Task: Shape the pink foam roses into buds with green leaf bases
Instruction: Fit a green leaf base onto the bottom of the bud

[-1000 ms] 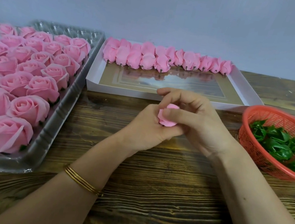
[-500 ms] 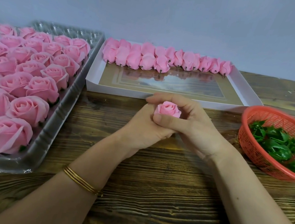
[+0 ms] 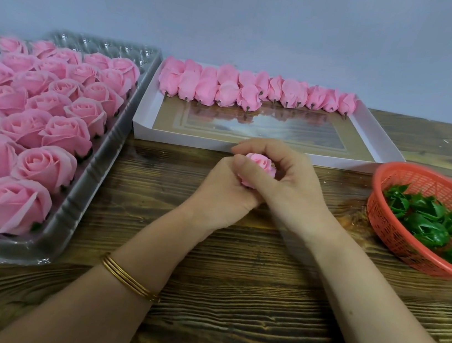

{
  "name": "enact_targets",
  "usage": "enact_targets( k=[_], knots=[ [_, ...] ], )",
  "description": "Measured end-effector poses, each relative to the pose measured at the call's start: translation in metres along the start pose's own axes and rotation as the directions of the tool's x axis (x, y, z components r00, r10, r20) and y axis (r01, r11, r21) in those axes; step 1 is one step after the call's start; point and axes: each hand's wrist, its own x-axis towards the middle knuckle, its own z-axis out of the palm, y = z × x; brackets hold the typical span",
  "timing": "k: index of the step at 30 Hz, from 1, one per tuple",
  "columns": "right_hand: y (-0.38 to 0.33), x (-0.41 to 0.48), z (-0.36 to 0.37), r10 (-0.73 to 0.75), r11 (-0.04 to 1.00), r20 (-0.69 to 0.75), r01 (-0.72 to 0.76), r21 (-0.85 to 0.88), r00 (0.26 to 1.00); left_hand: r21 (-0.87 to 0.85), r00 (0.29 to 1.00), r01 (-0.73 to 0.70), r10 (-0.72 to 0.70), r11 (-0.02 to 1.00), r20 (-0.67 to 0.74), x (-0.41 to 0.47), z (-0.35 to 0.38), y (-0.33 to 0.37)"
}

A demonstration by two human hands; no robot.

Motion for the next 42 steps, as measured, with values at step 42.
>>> enact_targets(
  k=[42],
  knots=[
    [0.013, 0.005, -0.003, 0.371, 0.721, 0.296, -0.474, 0.505, 0.88, -0.314, 0.951, 0.027, -0.121, 0.949, -0.285, 0.005, -0.007, -0.003]
  ],
)
